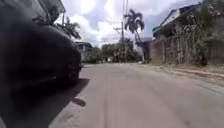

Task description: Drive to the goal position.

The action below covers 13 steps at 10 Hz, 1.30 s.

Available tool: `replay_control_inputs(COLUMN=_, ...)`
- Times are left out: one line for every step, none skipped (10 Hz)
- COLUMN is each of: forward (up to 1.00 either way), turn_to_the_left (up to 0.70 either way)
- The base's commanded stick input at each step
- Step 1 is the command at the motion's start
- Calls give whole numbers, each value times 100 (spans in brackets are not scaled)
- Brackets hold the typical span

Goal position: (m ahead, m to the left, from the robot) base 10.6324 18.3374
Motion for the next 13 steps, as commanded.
replay_control_inputs(forward=100, turn_to_the_left=0)
replay_control_inputs(forward=100, turn_to_the_left=0)
replay_control_inputs(forward=100, turn_to_the_left=0)
replay_control_inputs(forward=100, turn_to_the_left=0)
replay_control_inputs(forward=100, turn_to_the_left=0)
replay_control_inputs(forward=100, turn_to_the_left=0)
replay_control_inputs(forward=100, turn_to_the_left=0)
replay_control_inputs(forward=100, turn_to_the_left=0)
replay_control_inputs(forward=100, turn_to_the_left=0)
replay_control_inputs(forward=100, turn_to_the_left=0)
replay_control_inputs(forward=100, turn_to_the_left=0)
replay_control_inputs(forward=100, turn_to_the_left=0)
replay_control_inputs(forward=100, turn_to_the_left=0)
